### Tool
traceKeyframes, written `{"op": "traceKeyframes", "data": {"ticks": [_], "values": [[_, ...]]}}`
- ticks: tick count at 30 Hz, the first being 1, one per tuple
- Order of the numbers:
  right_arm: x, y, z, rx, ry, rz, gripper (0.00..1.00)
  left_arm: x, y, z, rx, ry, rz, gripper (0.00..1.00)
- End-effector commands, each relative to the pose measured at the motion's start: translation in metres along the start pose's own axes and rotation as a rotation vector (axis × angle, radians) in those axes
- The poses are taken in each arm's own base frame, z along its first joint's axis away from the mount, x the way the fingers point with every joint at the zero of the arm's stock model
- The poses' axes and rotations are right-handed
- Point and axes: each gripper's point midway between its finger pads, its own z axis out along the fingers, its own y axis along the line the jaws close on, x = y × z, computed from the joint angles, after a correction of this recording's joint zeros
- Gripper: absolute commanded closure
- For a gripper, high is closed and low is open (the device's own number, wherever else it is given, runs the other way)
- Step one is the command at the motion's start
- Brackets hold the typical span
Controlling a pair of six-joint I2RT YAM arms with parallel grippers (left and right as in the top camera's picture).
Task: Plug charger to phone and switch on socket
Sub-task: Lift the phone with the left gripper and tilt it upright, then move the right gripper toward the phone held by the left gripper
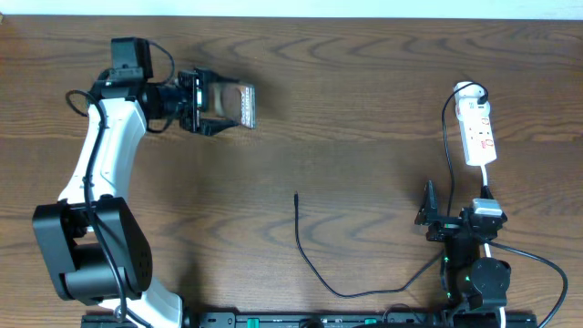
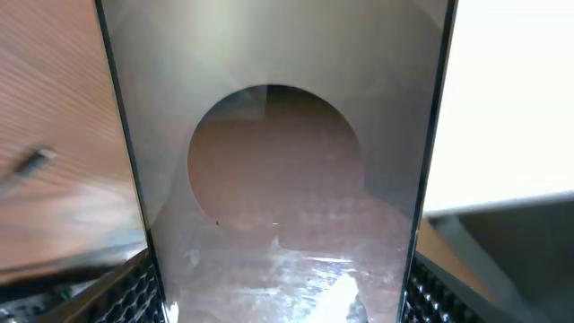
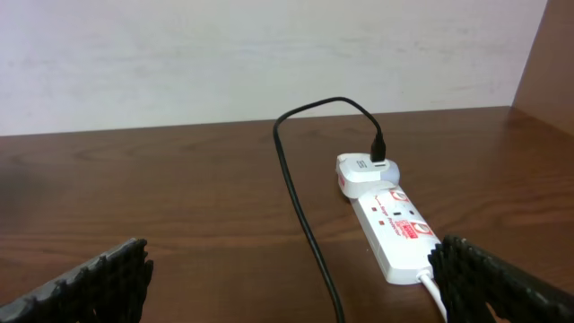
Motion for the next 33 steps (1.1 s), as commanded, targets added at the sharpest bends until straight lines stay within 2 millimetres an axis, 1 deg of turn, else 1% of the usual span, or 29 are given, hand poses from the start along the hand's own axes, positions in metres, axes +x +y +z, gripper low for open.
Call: {"op": "traceKeyframes", "data": {"ticks": [1, 4, 7, 14, 17, 19, 21, 23, 24, 26, 29, 31, 32, 33], "values": [[0.000, -0.001, 0.000, 0.008, -0.002, 0.012, 0.01, -0.024, 0.016, -0.008, -0.101, -0.219, 0.043, 0.93], [0.000, -0.001, 0.000, 0.008, -0.001, 0.011, 0.01, -0.038, 0.038, -0.011, -0.209, -0.346, 0.019, 0.93], [-0.001, -0.001, 0.000, 0.008, -0.004, 0.012, 0.01, -0.046, 0.055, -0.013, -0.301, -0.442, 0.012, 0.93], [-0.001, -0.002, 0.000, 0.016, -0.005, 0.011, 0.01, -0.053, 0.076, -0.014, -0.461, -0.620, 0.071, 0.92], [-0.001, -0.003, 0.000, 0.022, -0.006, 0.013, 0.01, -0.053, 0.080, -0.014, -0.489, -0.650, 0.086, 0.93], [-0.001, 0.003, 0.000, -0.015, -0.004, 0.013, 0.01, -0.052, 0.080, -0.013, -0.491, -0.650, 0.088, 0.93], [-0.001, 0.017, -0.001, -0.094, -0.001, 0.022, 0.01, -0.052, 0.080, -0.013, -0.491, -0.650, 0.087, 0.93], [-0.004, 0.023, -0.002, -0.134, -0.007, 0.110, 0.01, -0.053, 0.080, -0.013, -0.491, -0.650, 0.088, 0.93], [-0.006, 0.025, -0.002, -0.142, -0.009, 0.211, 0.01, -0.053, 0.080, -0.013, -0.491, -0.650, 0.087, 0.92], [-0.009, 0.028, -0.003, -0.164, -0.009, 0.290, 0.01, -0.053, 0.080, -0.013, -0.491, -0.650, 0.087, 0.93], [-0.021, 0.037, -0.006, -0.215, -0.012, 0.308, 0.01, -0.053, 0.080, -0.013, -0.491, -0.650, 0.087, 0.93], [-0.034, 0.042, -0.008, -0.241, -0.010, 0.308, 0.01, -0.053, 0.080, -0.013, -0.491, -0.650, 0.088, 0.93], [-0.047, 0.046, -0.008, -0.261, 0.003, 0.316, 0.01, -0.053, 0.080, -0.013, -0.491, -0.650, 0.088, 0.93], [-0.053, 0.049, -0.007, -0.273, 0.014, 0.318, 0.01, -0.053, 0.080, -0.013, -0.491, -0.650, 0.088, 0.93]]}}
